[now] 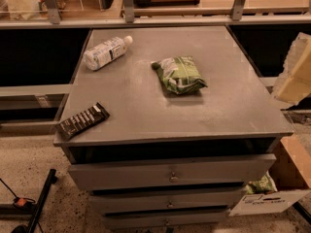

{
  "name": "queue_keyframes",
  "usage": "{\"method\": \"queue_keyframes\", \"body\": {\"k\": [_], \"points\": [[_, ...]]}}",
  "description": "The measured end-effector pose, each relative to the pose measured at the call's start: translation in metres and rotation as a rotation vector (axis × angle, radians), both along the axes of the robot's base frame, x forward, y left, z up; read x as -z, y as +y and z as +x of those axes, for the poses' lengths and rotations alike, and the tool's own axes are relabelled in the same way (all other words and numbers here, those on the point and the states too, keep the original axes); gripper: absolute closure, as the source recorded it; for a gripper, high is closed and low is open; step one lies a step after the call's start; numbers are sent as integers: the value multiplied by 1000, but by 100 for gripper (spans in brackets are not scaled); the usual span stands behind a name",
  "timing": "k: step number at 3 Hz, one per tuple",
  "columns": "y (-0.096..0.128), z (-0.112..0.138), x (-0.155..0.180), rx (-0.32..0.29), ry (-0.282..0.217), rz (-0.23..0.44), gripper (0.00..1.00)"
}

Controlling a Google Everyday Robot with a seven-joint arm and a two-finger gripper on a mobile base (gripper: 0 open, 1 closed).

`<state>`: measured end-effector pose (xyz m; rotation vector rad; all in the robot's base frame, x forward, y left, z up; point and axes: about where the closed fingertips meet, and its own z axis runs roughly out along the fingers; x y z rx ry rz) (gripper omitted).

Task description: Move green jalapeno chip bag near rxbar chocolate

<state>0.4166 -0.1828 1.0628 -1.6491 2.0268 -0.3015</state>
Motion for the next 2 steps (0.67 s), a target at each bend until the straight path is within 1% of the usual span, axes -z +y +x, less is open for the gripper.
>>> {"method": "queue_keyframes", "body": {"k": [1, 2], "points": [[0, 0, 0, 0, 0, 0, 0], [15, 2, -3, -72, -9, -3, 0]]}}
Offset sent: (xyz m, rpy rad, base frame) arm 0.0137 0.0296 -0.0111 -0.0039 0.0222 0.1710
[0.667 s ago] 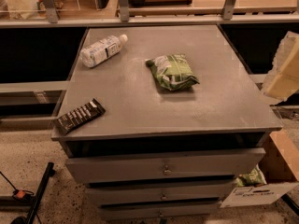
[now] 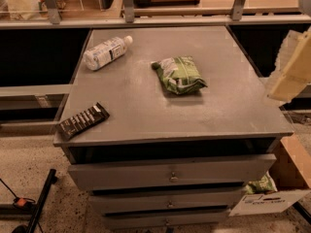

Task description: Move green jalapeno chip bag near rxbar chocolate

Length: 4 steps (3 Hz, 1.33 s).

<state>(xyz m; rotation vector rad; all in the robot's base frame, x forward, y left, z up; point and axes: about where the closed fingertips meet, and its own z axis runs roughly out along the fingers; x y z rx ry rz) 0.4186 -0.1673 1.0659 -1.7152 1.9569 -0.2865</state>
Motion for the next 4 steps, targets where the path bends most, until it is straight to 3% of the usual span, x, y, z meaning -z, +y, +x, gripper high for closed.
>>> {"method": "queue_keyframes", "body": {"k": [1, 2, 3, 4], "points": [[24, 19, -12, -99, -33, 26, 0], [55, 53, -3, -180, -32, 54, 0], [89, 100, 33, -223, -7, 49, 0], [112, 142, 81, -196, 22, -17, 0]]}}
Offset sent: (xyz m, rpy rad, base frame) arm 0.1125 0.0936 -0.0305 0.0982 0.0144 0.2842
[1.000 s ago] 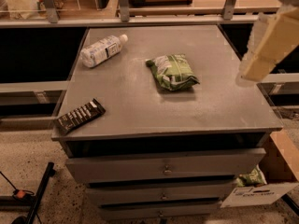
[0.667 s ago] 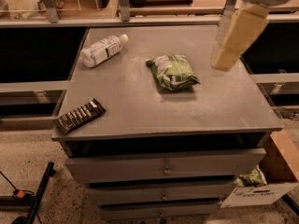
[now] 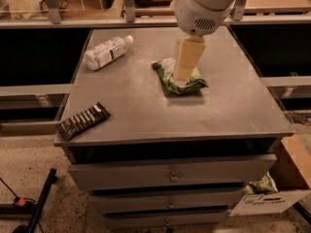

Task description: Move green jalapeno chip bag near rxbar chocolate

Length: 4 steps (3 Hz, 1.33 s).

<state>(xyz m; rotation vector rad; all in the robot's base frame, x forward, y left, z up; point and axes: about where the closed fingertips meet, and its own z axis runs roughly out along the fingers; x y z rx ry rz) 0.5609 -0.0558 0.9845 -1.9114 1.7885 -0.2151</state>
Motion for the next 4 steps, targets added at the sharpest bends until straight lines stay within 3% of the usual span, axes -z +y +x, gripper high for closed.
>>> {"method": "queue_keyframes", "body": {"k": [2, 4], "points": [[-6, 5, 0, 21, -7, -42, 0], [-42, 46, 58, 103, 61, -123, 0]]}}
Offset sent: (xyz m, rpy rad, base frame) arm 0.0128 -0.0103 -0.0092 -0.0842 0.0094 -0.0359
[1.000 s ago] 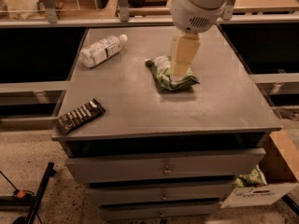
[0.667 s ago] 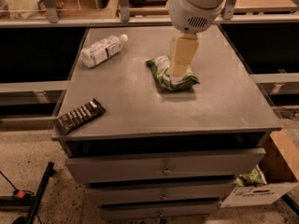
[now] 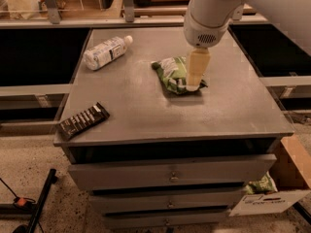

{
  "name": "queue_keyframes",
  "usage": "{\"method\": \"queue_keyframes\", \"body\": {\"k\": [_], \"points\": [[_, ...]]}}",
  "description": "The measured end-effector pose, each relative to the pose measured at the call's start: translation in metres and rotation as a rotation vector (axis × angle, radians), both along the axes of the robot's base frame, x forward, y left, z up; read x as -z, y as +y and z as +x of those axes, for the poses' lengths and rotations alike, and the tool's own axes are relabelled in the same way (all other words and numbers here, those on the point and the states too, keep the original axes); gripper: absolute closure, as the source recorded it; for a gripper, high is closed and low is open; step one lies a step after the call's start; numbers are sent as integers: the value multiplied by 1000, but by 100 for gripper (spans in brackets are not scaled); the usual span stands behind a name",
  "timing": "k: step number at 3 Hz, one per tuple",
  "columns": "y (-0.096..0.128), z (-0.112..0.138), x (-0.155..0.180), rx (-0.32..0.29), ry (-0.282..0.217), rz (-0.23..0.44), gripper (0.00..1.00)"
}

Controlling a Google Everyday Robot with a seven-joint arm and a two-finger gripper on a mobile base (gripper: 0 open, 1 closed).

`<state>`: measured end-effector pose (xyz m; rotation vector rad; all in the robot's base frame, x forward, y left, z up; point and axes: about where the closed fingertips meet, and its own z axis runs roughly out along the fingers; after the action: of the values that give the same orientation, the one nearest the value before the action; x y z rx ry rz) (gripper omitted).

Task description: Move green jalapeno chip bag near rxbar chocolate

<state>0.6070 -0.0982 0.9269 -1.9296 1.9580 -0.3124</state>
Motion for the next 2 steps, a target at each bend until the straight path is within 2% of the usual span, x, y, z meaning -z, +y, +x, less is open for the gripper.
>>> {"method": "queue_keyframes", "body": {"k": [1, 2], "points": [[-16, 12, 34, 20, 23, 11, 0], [-22, 18, 59, 28, 34, 49, 1]]}}
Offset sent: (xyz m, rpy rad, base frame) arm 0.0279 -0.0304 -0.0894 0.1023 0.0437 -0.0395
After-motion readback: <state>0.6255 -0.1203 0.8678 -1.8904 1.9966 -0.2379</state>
